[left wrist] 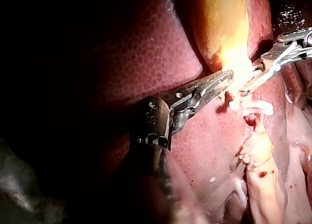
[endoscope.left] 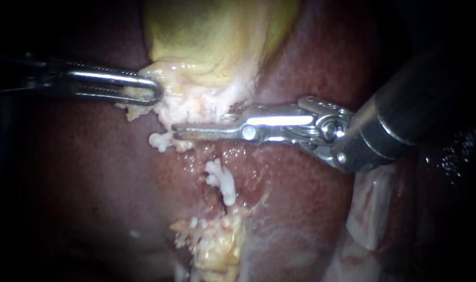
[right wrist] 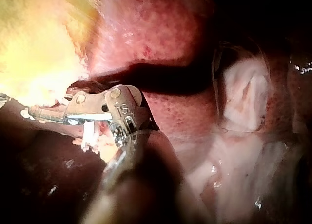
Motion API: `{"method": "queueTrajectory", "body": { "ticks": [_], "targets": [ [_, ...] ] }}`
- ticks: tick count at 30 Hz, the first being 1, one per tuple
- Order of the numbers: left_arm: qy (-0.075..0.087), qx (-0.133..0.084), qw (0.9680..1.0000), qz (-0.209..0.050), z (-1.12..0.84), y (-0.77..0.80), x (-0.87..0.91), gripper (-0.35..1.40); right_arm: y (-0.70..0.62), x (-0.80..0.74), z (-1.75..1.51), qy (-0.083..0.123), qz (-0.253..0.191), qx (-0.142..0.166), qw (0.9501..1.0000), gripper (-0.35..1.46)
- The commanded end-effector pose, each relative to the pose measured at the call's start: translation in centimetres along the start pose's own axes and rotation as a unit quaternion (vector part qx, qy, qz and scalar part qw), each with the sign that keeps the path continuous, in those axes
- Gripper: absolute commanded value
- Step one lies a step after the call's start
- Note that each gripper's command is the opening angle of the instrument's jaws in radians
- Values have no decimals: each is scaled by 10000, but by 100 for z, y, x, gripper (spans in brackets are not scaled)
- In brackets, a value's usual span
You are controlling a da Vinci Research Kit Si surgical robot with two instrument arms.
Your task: Clipping third clip right tube
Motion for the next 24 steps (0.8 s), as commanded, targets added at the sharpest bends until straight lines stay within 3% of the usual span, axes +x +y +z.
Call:
{"method": "queueTrajectory", "body": {
  "ticks": [1,7,14,24],
  "targets": [
    [0,1,10000,0,0,0,0,-35,0,0,0,-10,5,-11,10000,11],
    [-3,-6,10000,3,-2,-1,-1,-35,-1,0,0,-12,5,-9,10000,44],
    [-7,-15,10000,5,-5,-3,-2,-35,1,-2,-18,-69,-204,7,9998,48],
    [-9,-18,10000,6,-6,-3,-2,-35,25,-3,-56,-293,-435,-259,9983,48]
  ]
}}
